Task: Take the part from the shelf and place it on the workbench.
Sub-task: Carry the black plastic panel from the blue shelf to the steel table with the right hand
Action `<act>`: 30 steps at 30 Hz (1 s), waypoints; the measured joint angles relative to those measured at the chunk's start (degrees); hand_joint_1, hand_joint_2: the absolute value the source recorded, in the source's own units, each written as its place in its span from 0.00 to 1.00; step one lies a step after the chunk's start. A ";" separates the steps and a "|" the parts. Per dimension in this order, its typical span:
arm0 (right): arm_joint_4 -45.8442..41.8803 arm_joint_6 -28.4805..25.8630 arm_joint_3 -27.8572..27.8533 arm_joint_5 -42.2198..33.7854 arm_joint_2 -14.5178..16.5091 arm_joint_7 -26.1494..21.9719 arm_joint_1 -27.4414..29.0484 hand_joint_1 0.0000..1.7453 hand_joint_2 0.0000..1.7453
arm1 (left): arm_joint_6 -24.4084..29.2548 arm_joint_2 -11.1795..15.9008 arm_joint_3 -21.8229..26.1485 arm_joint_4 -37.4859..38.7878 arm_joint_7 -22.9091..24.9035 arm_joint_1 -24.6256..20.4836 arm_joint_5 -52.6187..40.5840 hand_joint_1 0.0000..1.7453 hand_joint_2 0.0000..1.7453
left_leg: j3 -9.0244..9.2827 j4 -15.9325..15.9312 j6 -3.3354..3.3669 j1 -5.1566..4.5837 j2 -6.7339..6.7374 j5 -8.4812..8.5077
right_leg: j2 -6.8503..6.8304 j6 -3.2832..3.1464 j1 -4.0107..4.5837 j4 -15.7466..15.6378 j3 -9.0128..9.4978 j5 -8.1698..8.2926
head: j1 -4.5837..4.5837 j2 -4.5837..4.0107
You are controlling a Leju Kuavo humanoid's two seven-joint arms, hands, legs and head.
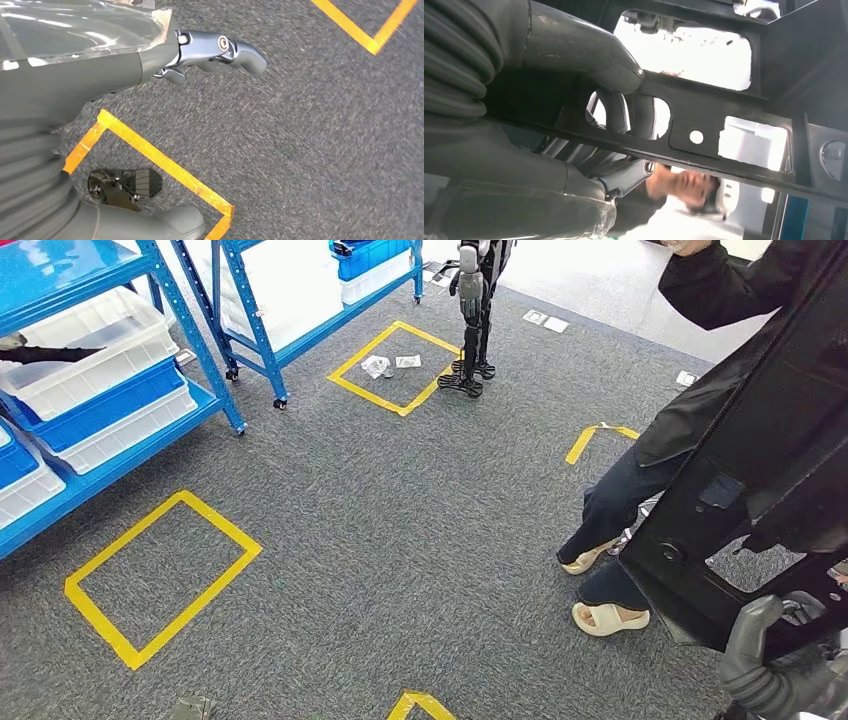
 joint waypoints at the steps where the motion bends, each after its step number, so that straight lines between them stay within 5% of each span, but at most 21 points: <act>1: -0.02 -0.05 -0.07 -0.10 0.08 0.01 -0.02 1.00 1.00 | -0.01 0.04 -0.01 0.01 -0.02 -0.06 0.01 0.00 1.00 | 0.08 0.04 -0.25 -0.18 0.54 -0.08 | -0.21 -0.37 0.20 -0.80 0.30 0.19 | -0.08 0.00; 3: -0.07 -0.14 -0.31 -0.35 0.21 0.01 0.12 1.00 1.00 | 0.01 0.08 -0.08 0.01 -0.06 -0.32 0.04 0.00 1.00 | 0.17 0.11 -0.81 -0.05 1.16 -0.26 | 1.07 -1.03 0.02 -0.77 0.00 0.55 | -0.24 0.00; 5: -0.12 -0.17 -0.61 -0.62 0.33 0.01 0.16 1.00 1.00 | 0.03 0.12 -0.26 0.03 -0.08 -0.70 0.06 0.00 1.00 | -0.56 2.06 -1.54 0.30 -0.99 -1.90 | 2.18 -1.69 -0.49 -0.93 -0.10 0.88 | -0.36 0.00; 7: -0.15 -0.17 -0.77 -0.75 0.56 0.01 0.02 1.00 1.00 | 0.12 0.15 -0.55 0.21 -0.11 -0.85 0.17 0.00 1.00 | -3.30 8.33 -2.02 0.54 -4.15 -5.70 | 3.27 -2.33 -0.67 -0.97 -0.22 1.13 | -0.51 0.00; 9: -0.14 -0.12 -0.80 -0.74 0.81 0.01 0.05 1.00 1.00 | 0.34 0.17 -0.78 0.57 -0.15 -0.84 0.43 0.00 1.00 | -6.47 15.21 -2.19 0.72 -5.23 -8.52 | 4.54 -2.67 -0.62 -0.93 -0.43 1.26 | -0.51 0.00; 10: -0.13 -0.09 -0.83 -0.74 0.92 0.01 0.13 1.00 1.00 | 0.46 0.19 -0.85 0.77 -0.17 -0.87 0.55 0.00 1.00 | -7.07 16.44 -2.27 0.85 -5.37 -8.43 | 5.23 -2.70 -0.64 -0.87 -0.47 1.29 | -0.53 0.00; 12: -0.13 -0.07 -0.89 -0.73 1.10 0.01 0.21 1.00 1.00 | 0.60 0.25 -0.91 0.99 -0.23 -1.00 0.62 0.00 1.00 | -5.16 12.32 -2.48 1.38 -6.00 -5.06 | 6.73 -2.61 -0.82 -0.59 -0.48 1.29 | -0.54 0.00; 14: -0.13 -0.05 -0.94 -0.69 1.21 0.01 0.15 1.00 1.00 | 0.67 0.31 -0.94 1.24 -0.35 -1.17 0.69 0.00 1.00 | -1.89 5.11 -2.73 2.11 -8.62 -1.76 | 8.11 -2.16 -0.84 0.02 -0.83 1.17 | -0.54 0.00; 16: -0.14 -0.04 -0.96 -0.53 1.27 0.00 0.07 1.00 1.00 | 0.72 0.36 -0.99 1.51 -0.50 -1.20 0.87 0.00 1.00 | -0.74 2.11 -2.63 2.17 -10.27 -1.15 | 9.35 -1.21 -0.75 0.38 -1.59 1.30 | -0.54 0.00; 18: -0.15 -0.04 -1.01 -0.29 1.31 -0.01 0.15 1.00 1.00 | 0.79 0.37 -1.11 1.63 -0.64 -1.30 1.04 0.00 1.00 | -0.86 1.93 -1.84 1.68 -9.18 -1.01 | 10.42 -0.21 -0.85 0.19 -2.25 1.77 | -0.57 0.00; 20: -0.15 -0.04 -1.09 -0.06 1.31 0.00 0.28 1.00 1.00 | 0.84 0.40 -1.29 1.66 -0.83 -1.62 1.11 0.00 1.00 | -0.84 1.51 -0.70 1.53 -7.77 -0.52 | 8.49 0.18 -0.87 1.42 -3.36 1.31 | -0.37 0.00; 22: -0.15 -0.04 -1.13 0.10 1.29 0.01 0.20 1.00 1.00 | 0.85 0.49 -1.39 1.76 -0.96 -1.81 1.20 0.00 1.00 | -0.90 1.24 0.03 1.44 -6.26 -0.24 | 5.27 -0.10 -0.72 6.92 -6.13 -1.21 | -0.02 0.00; 25: -0.14 -0.04 -1.14 0.11 1.30 0.01 0.23 1.00 1.00 | 0.84 0.54 -1.48 2.10 -0.99 -1.73 1.28 0.00 1.00 | -1.08 1.25 0.25 1.05 -3.76 -0.25 | 4.28 -0.12 -0.62 16.23 -10.24 -4.60 | 0.09 0.00; 27: -0.13 -0.05 -1.17 0.11 1.29 0.01 0.29 1.00 1.00 | 0.84 0.52 -1.62 2.26 -1.01 -1.82 1.29 0.00 1.00 | -1.04 1.26 0.23 0.96 -2.27 -0.28 | 3.85 0.53 -0.62 13.54 -8.35 -3.32 | 0.10 0.00; 30: -0.14 -0.18 -1.33 0.15 1.26 0.00 0.28 1.00 1.00 | 0.81 0.51 -1.75 2.37 -1.09 -2.00 1.46 0.00 1.00 | -0.79 1.35 -0.26 0.57 -0.55 -0.56 | 0.57 0.61 -0.19 2.37 -1.88 -0.08 | 0.14 0.00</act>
